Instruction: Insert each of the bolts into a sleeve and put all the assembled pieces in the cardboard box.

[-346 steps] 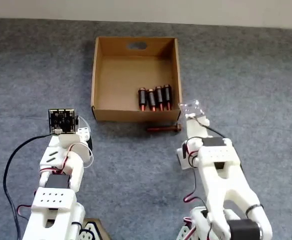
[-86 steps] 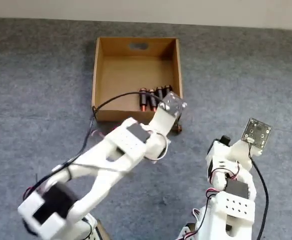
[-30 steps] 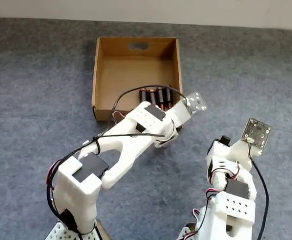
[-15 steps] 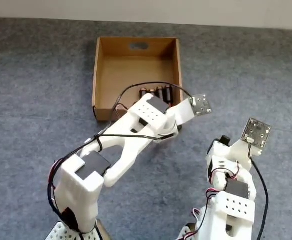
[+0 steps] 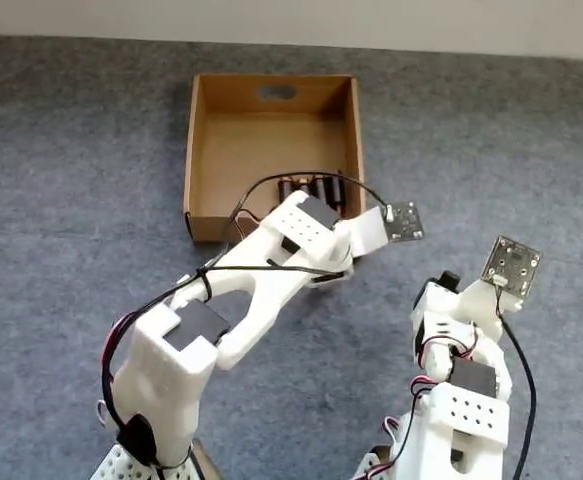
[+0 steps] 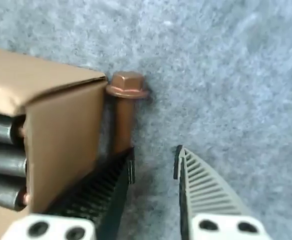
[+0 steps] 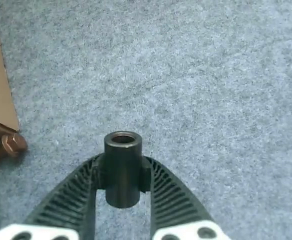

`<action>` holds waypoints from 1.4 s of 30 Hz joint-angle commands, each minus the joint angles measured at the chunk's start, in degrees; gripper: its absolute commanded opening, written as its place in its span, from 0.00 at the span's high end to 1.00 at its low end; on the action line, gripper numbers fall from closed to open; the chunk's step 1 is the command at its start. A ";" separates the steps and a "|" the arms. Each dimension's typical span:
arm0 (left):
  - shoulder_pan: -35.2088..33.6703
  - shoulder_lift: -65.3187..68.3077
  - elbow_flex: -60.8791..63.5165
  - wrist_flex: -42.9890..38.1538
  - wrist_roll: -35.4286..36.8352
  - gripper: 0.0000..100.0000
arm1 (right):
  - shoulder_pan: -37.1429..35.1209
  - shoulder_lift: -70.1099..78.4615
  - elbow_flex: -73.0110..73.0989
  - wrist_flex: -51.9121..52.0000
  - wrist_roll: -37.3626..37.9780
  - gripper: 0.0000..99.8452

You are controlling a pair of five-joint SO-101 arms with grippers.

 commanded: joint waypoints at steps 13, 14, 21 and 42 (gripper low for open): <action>5.23 -6.90 -1.01 13.27 -0.35 0.99 | -0.40 -0.84 -0.66 -1.10 -0.62 0.99; 4.62 -8.22 -1.01 13.89 -0.35 0.99 | -0.40 -0.84 -0.66 -1.10 -0.62 0.99; 3.47 -11.03 -1.54 13.98 -0.35 0.99 | -0.40 -0.84 -0.66 -1.10 -0.62 0.99; 3.30 -12.26 -1.80 4.40 5.01 0.86 | -0.40 -0.84 -0.57 -1.10 -0.62 0.99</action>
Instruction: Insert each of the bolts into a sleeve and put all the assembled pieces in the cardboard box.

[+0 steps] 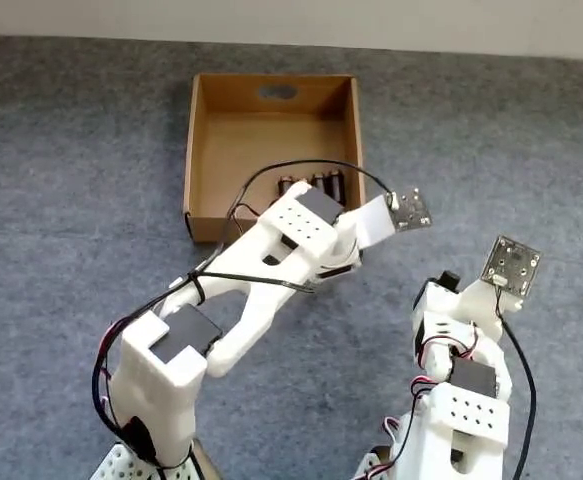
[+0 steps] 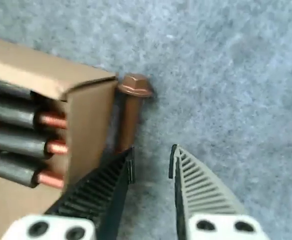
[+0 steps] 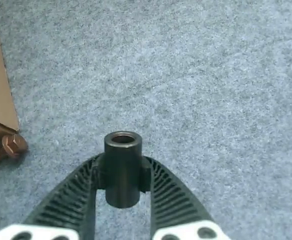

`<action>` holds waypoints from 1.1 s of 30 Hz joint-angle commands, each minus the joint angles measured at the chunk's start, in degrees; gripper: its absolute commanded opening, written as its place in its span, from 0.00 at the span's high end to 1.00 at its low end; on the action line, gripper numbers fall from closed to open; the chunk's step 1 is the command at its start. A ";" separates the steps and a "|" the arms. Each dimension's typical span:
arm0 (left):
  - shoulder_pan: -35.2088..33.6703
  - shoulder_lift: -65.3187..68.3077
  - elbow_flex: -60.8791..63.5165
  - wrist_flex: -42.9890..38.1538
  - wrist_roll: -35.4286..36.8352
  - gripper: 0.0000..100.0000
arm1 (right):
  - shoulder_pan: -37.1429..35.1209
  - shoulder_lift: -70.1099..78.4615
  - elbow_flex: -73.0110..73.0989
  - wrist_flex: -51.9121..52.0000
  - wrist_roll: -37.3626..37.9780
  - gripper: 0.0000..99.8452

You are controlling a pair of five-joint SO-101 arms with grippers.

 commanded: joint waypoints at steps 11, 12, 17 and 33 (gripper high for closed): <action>1.36 -3.21 -6.46 -1.49 0.79 0.86 | -0.40 -0.84 -0.57 -1.10 -0.62 0.99; 1.36 -3.21 -6.02 -2.46 0.79 0.86 | -0.40 -0.84 -0.57 -1.10 -0.62 0.99; 0.84 -3.21 -1.89 -7.30 0.79 0.83 | -0.40 -0.84 -0.57 -1.10 -0.53 0.99; 0.13 2.59 -1.89 -11.08 0.44 0.82 | -0.40 -0.84 -0.57 -1.10 -0.35 0.99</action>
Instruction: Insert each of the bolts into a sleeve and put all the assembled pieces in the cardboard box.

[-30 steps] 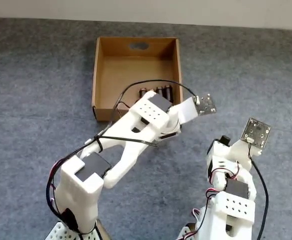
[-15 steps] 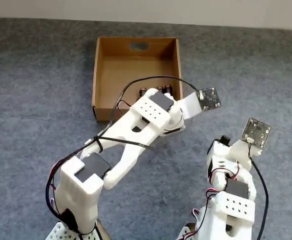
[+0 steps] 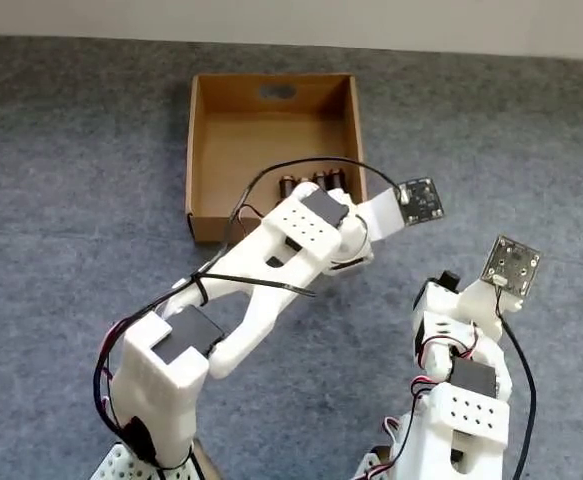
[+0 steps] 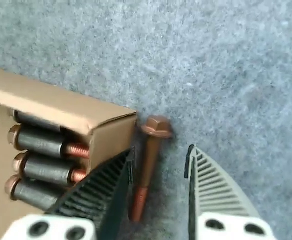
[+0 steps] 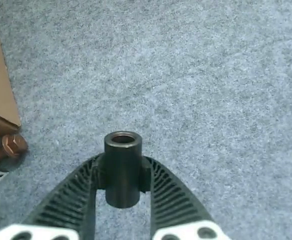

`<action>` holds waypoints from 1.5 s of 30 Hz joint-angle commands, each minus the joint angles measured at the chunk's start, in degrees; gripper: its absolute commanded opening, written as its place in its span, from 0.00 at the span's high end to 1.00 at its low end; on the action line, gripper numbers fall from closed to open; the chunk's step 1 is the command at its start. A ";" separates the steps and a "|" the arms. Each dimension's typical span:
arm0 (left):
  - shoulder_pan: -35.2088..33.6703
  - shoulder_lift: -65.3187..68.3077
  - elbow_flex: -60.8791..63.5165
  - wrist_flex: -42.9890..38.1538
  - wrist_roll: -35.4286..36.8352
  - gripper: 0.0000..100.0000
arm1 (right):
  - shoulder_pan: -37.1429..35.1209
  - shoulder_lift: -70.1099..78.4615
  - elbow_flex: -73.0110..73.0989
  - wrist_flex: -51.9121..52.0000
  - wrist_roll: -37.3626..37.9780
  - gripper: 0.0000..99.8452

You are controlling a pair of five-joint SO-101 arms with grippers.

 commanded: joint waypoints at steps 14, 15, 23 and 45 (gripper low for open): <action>-3.38 8.57 -6.46 -1.32 0.00 0.82 | -0.40 -0.84 -0.66 -1.10 -0.35 0.99; -3.38 8.84 -6.73 0.09 -0.09 0.82 | -0.40 -0.84 -0.66 -1.10 -0.35 0.99; -3.03 9.01 -6.73 7.12 -3.96 0.96 | -0.40 -0.84 -0.66 -1.10 -0.35 0.99; -8.48 -21.93 20.18 14.07 -3.34 0.99 | -0.40 -0.84 -0.66 -1.19 -0.35 0.99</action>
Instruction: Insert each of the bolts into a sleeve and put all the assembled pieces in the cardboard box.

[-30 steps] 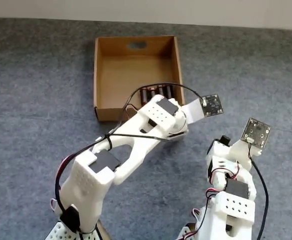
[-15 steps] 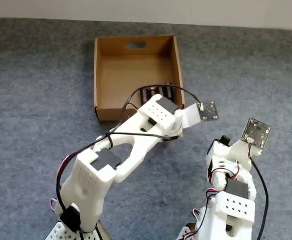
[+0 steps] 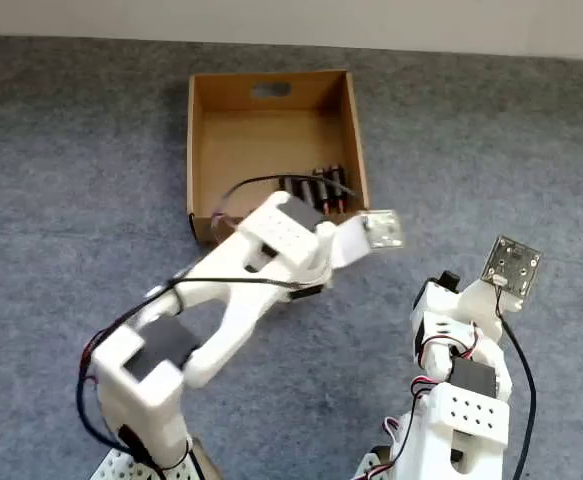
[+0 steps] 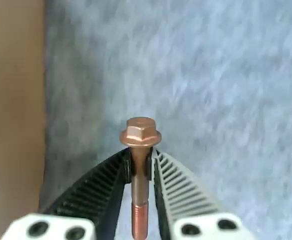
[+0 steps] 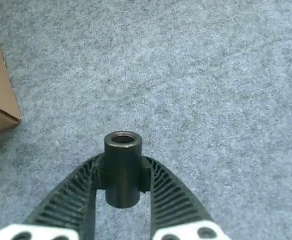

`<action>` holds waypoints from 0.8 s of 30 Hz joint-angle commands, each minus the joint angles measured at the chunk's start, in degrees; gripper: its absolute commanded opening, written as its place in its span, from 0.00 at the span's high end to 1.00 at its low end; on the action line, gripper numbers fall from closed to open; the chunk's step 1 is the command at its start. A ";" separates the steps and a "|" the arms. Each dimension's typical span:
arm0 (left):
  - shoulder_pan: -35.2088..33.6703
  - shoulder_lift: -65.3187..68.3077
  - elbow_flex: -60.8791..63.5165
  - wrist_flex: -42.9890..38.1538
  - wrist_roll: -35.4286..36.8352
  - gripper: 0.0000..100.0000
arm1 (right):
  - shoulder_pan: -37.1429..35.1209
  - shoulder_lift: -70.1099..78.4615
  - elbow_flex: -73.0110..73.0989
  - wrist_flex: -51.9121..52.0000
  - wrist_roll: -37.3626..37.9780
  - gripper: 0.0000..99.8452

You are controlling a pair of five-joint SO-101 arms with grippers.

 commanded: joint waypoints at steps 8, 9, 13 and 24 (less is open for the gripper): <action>-9.45 -17.01 18.95 -10.37 -0.18 0.96 | -0.48 -0.84 -0.48 -1.19 -0.35 0.99; -9.71 -17.01 20.44 -11.43 -0.18 0.93 | -0.48 -0.84 -0.48 -1.19 -0.35 0.99; -10.07 -17.54 23.52 -13.10 -0.18 0.85 | -0.48 -0.84 -0.31 -1.19 -0.35 0.99; -13.85 -16.92 26.51 -19.60 -0.18 0.85 | -0.48 -0.84 -0.22 -1.19 -0.35 0.99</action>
